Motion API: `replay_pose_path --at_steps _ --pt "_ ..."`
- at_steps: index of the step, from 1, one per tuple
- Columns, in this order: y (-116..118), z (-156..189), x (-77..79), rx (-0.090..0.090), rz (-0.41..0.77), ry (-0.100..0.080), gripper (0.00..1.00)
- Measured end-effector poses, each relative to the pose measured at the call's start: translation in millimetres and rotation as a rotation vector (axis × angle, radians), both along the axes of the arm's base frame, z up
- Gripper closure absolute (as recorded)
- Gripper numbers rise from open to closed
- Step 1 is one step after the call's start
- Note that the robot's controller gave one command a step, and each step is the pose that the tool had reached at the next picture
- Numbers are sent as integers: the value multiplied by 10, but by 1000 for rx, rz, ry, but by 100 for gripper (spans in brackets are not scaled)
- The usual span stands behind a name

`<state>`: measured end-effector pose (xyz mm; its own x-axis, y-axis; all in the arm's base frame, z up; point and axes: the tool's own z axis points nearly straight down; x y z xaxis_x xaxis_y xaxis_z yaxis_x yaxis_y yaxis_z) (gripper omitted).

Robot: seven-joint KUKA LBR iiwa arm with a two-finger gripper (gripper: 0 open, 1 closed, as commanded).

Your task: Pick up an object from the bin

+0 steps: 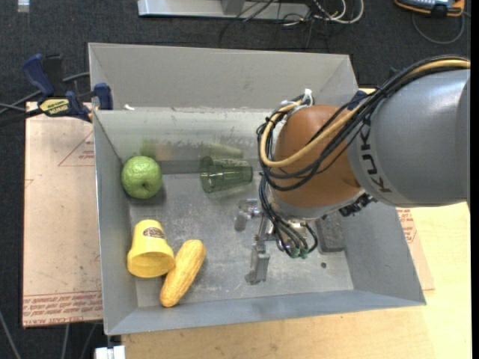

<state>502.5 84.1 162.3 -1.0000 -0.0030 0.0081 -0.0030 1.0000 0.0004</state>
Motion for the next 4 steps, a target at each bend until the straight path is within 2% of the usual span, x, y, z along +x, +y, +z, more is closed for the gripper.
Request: replay_pose_path --at_steps 1,2,3,4 --pt "-4 45 17 1 -3 -8 0" --pt "305 -420 57 2 267 -13 0" --pt "518 -550 75 4 386 -2 0" --pt "692 -507 112 4 222 -11 0"
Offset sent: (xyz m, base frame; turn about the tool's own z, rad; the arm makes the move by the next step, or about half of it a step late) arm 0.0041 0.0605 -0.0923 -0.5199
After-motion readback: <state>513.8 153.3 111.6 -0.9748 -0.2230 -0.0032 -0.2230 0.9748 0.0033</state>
